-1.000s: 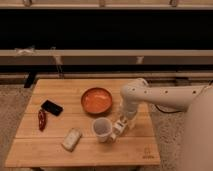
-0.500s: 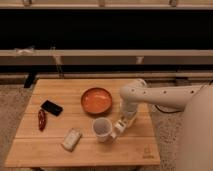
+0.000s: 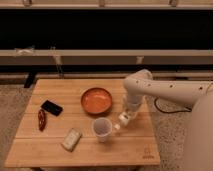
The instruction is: Place the bottle in the ceramic bowl
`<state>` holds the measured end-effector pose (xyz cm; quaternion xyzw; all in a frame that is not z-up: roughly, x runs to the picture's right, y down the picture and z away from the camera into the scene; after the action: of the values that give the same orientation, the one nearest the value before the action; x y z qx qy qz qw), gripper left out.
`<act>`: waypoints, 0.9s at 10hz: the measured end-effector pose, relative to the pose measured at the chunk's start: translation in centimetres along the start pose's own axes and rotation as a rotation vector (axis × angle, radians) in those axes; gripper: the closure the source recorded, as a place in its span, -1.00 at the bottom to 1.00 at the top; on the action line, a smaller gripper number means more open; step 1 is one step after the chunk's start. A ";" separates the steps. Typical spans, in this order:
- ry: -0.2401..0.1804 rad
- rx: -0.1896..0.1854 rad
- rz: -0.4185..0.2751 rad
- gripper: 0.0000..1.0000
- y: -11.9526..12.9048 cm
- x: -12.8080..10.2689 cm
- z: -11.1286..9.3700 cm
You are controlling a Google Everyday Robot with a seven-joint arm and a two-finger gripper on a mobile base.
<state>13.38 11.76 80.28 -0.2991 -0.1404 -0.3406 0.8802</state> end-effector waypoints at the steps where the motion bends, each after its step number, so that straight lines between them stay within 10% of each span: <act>1: 0.006 0.011 -0.013 1.00 -1.2 0.3 -0.9; 9: -0.011 0.089 -0.157 1.00 -11.0 -1.4 -3.6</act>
<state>5.04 3.76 81.56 -0.2498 -0.1834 -0.4003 0.8624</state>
